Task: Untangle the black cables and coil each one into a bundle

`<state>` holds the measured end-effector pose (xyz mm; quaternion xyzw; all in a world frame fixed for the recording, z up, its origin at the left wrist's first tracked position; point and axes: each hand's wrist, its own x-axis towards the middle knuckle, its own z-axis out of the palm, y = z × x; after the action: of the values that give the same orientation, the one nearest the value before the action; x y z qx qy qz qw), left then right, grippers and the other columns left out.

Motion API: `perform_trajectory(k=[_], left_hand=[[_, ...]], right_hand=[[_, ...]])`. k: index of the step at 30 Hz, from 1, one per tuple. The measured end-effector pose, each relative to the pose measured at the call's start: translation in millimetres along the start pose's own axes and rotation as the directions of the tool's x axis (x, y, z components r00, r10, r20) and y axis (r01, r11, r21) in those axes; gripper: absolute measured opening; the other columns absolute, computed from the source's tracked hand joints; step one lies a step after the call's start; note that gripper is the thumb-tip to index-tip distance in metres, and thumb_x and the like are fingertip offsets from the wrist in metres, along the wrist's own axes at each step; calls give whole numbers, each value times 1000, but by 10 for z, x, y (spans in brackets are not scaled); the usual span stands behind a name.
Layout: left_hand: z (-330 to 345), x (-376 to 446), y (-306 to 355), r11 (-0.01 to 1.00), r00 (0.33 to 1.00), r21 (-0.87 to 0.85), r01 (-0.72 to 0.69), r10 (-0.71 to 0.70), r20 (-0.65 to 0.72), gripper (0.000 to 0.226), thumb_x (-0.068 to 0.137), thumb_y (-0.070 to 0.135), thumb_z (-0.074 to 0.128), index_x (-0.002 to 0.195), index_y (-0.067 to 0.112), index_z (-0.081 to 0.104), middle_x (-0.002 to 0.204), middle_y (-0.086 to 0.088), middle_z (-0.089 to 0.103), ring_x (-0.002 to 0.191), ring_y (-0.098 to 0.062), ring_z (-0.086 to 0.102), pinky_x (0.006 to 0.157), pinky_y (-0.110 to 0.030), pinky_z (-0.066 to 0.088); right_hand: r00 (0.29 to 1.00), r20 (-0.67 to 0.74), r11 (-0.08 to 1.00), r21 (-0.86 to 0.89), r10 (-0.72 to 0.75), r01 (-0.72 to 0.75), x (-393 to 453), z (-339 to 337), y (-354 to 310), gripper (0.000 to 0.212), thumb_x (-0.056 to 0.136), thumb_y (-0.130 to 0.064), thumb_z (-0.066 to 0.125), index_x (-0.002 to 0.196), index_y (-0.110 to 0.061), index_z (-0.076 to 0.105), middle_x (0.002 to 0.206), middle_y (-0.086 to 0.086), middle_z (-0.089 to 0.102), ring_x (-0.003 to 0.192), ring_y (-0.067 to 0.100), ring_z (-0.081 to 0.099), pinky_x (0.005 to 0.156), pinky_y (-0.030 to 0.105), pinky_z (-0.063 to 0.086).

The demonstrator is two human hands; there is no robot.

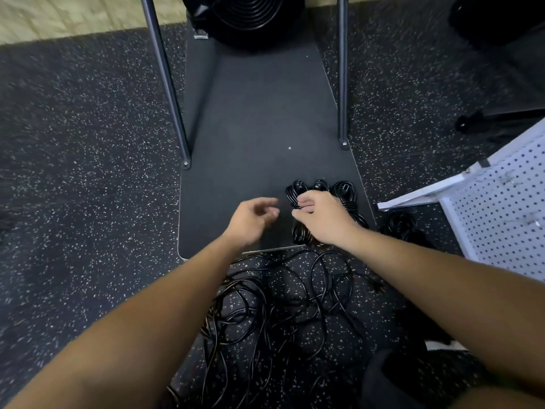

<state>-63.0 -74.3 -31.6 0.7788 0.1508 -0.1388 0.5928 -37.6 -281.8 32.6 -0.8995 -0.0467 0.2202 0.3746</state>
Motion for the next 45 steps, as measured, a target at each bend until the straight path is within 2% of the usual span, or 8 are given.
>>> perform_trajectory(k=[8,12,17,24,29,33,39,45], left_hand=[[-505,-760,188,970,971,31,-240,240,13,25,99,1,77,124,7,80,92,8,80,78,1,66,83,-24,54],[-630,-1138,39,952,955,82,-296,296,16,21,98,8,81,117,16,83,106,-5,84,92,-20,77,88,-33,61],[-528,-1450,-835,968,991,218,-123,107,83,19,98,13,82,116,17,83,105,4,83,101,-20,79,102,-38,61],[-185,-1749,-1572,875,965,458,158,-235,116,24,102,14,73,126,15,74,98,-5,82,88,-22,79,81,-37,65],[91,-1837,-1587,922,921,258,289,-341,187,62,96,-13,56,155,7,52,113,-12,79,102,-30,77,77,-33,58],[140,-1779,-1558,943,936,164,291,-316,156,66,93,-21,45,153,7,52,108,-11,79,99,-28,76,82,-37,59],[-37,-1763,-1103,959,987,280,52,-91,129,53,95,-15,63,141,11,68,102,-5,78,91,-20,72,81,-28,57],[-549,-1835,-158,541,888,750,-381,441,133,17,102,30,73,115,22,79,110,-5,56,108,-29,49,93,-40,44]], right_hand=[[976,132,964,-180,-175,197,-471,-49,-900,24,95,-40,83,112,-23,79,107,-8,79,101,13,75,102,35,58],[968,162,950,-217,-189,222,-771,429,-927,15,96,-36,82,107,-24,79,105,-6,80,98,16,76,100,39,60],[983,172,971,-217,-63,101,-1048,1225,-414,14,93,-33,84,101,-22,79,102,-2,80,97,23,75,95,41,61],[956,285,950,-311,71,22,-1352,1756,272,31,93,-16,84,122,-21,74,120,1,74,107,24,71,93,33,58],[967,119,936,-300,227,-183,-1481,1976,447,37,85,-33,95,103,-19,66,100,2,72,88,24,71,71,32,51],[955,99,922,-303,281,-241,-1467,2032,404,15,91,-17,84,96,-23,72,102,2,75,92,28,73,79,35,60],[957,149,966,-104,250,-237,-1321,1762,298,20,91,-7,74,92,-27,70,100,-3,76,91,25,73,85,37,63],[978,202,997,61,-50,39,-1466,765,-649,30,104,11,48,112,-6,71,85,8,68,72,20,66,58,19,57]])
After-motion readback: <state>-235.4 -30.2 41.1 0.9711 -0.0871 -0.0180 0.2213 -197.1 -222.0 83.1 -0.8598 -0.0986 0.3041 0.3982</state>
